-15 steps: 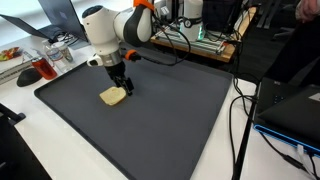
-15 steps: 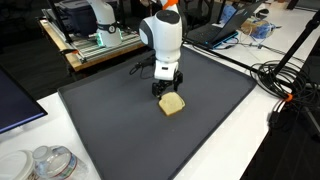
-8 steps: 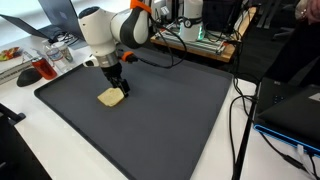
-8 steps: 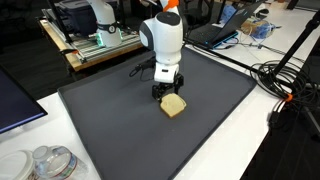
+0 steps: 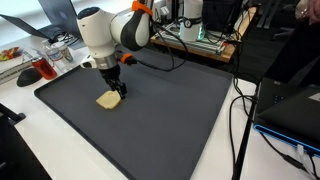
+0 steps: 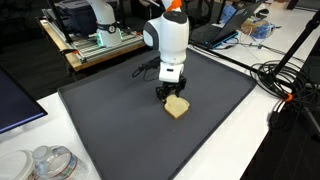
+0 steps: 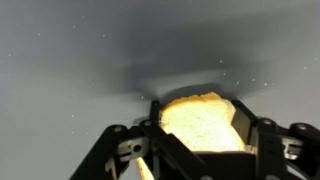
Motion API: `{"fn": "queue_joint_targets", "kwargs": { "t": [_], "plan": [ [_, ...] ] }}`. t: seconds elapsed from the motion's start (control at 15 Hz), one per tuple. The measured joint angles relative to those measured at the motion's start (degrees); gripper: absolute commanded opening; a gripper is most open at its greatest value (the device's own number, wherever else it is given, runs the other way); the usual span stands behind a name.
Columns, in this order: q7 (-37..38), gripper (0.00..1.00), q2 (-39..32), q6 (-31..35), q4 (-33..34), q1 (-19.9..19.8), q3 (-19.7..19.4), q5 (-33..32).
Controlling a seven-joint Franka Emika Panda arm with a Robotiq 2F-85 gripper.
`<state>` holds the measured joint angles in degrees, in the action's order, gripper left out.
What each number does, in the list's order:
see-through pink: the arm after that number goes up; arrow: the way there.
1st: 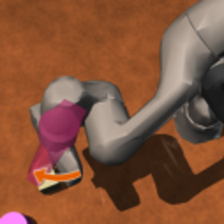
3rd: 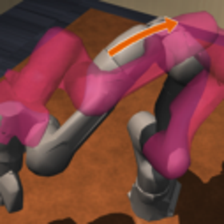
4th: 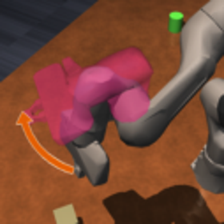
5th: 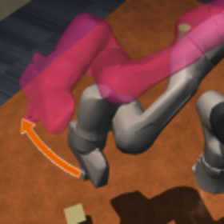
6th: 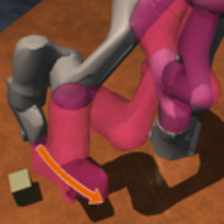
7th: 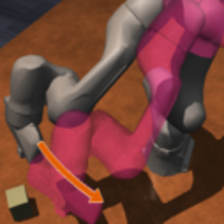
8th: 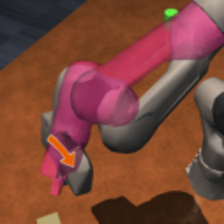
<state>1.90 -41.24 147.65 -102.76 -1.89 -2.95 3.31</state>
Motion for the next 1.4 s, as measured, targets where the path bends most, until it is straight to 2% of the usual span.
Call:
{"fn": "queue_joint_targets", "kwargs": {
  "t": [0.4,0.6,0.8,1.07,1.4],
  "plan": [
    [1.7,0.01,0.1,0.0,0.7,2.3,-1.0,-1.6],
    [2.8,0.02,0.1,1.4,0.4,3.2,-1.5,-2.3],
    [3.1,0.02,0.5,7.1,-2.0,3.9,-1.8,-2.9],
    [3.1,0.02,2.5,16.2,-8.0,5.2,-2.3,-3.5],
    [3.1,0.02,6.4,23.0,-15.5,7.5,-4.0,-4.4]
  ]
}}
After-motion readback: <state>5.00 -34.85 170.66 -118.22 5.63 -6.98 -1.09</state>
